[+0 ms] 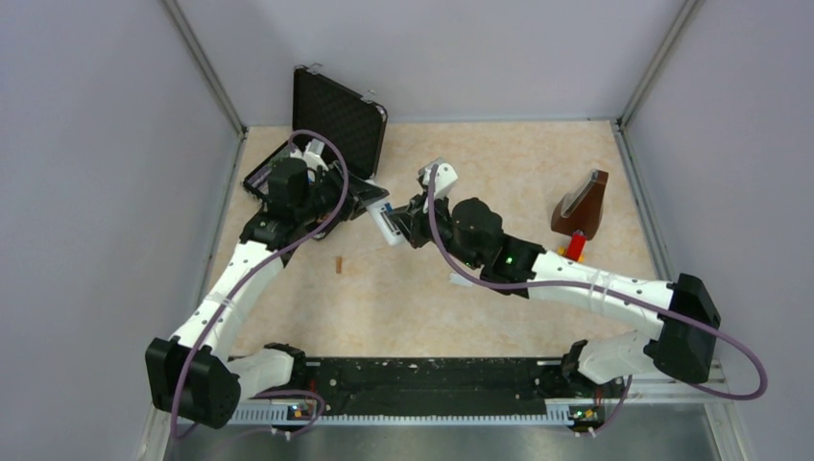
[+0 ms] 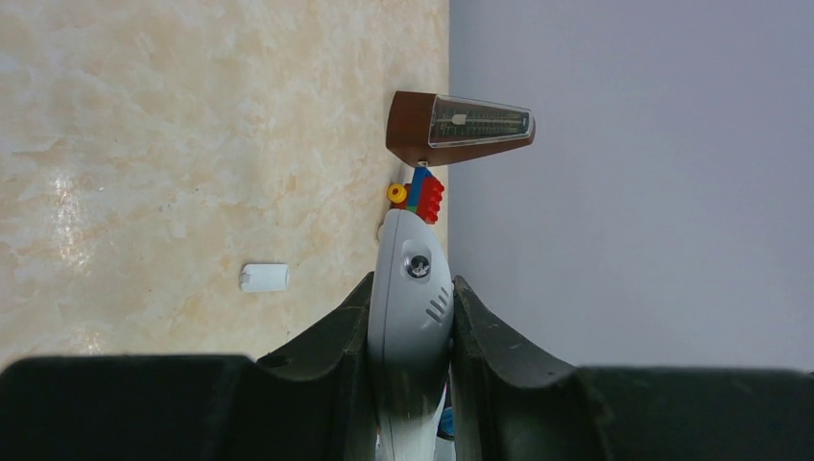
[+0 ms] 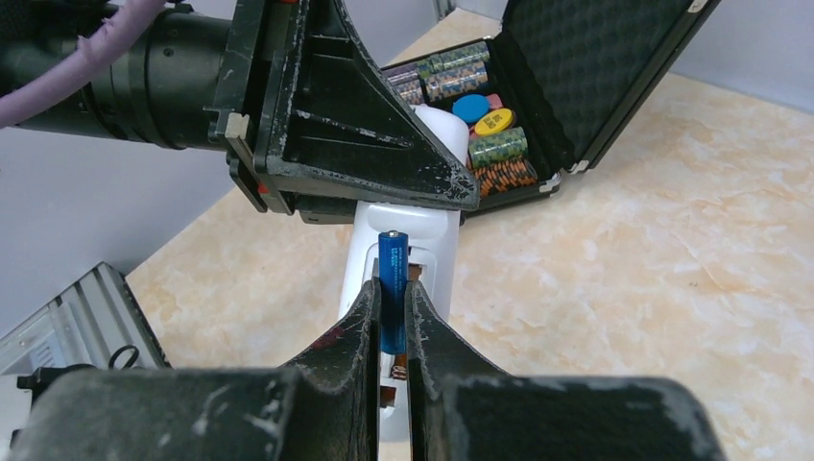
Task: Load the batteries into the remote control
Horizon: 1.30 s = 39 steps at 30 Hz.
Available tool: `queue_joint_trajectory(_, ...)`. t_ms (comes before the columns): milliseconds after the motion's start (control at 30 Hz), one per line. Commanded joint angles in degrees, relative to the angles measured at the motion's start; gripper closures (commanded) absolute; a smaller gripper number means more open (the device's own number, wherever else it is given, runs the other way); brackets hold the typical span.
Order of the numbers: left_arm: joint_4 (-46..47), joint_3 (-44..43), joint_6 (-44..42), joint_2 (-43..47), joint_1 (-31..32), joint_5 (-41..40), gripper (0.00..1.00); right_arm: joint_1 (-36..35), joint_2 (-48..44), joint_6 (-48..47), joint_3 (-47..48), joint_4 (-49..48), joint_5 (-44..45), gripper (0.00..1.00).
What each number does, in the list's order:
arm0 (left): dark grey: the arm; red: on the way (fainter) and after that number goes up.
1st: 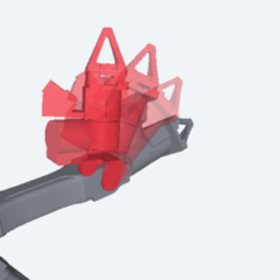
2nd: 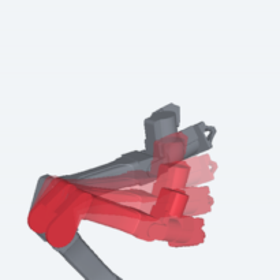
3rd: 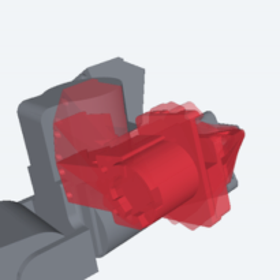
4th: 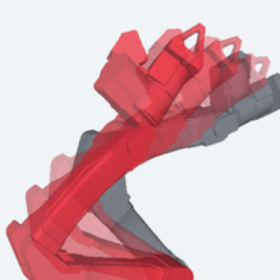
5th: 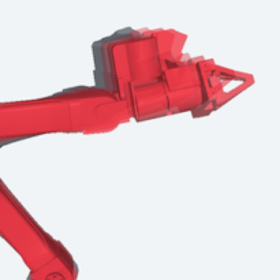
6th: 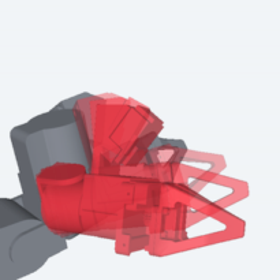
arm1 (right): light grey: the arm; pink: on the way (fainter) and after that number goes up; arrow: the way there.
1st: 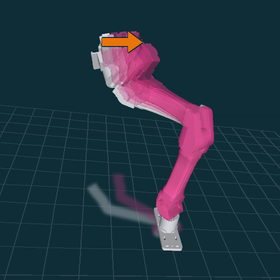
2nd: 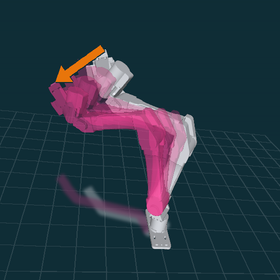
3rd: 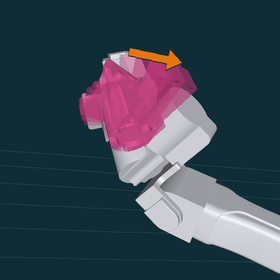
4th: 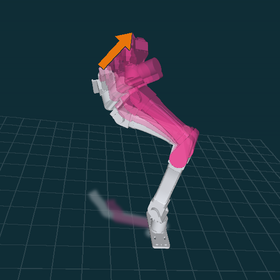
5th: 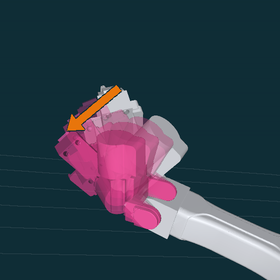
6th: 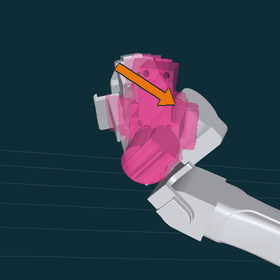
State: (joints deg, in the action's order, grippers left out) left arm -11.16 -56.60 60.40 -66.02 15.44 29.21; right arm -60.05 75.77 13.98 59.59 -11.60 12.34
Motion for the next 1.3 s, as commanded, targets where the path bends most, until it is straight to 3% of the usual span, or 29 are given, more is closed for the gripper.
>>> queue_joint_trajectory(0, 3.01, -2.34, 1.21, 0.36, -0.26, 1.41, 1.0, 0.47, 1.47, -0.68, 0.41, -2.8, -1.07, 0.97)
queue_joint_trajectory(933, 2.16, -3.45, -1.75, -0.5, -0.42, -0.59, 1.0, 0.56, 6.69, 0.57, 6.23, 9.7, -2.14, 0.92)
queue_joint_trajectory(1267, 1.45, -3.3, -2.45, 0.05, -0.5, -1.41, 1.0, 0.97, 7.78, 1.75, 7.62, 11.51, -1.22, 0.82)
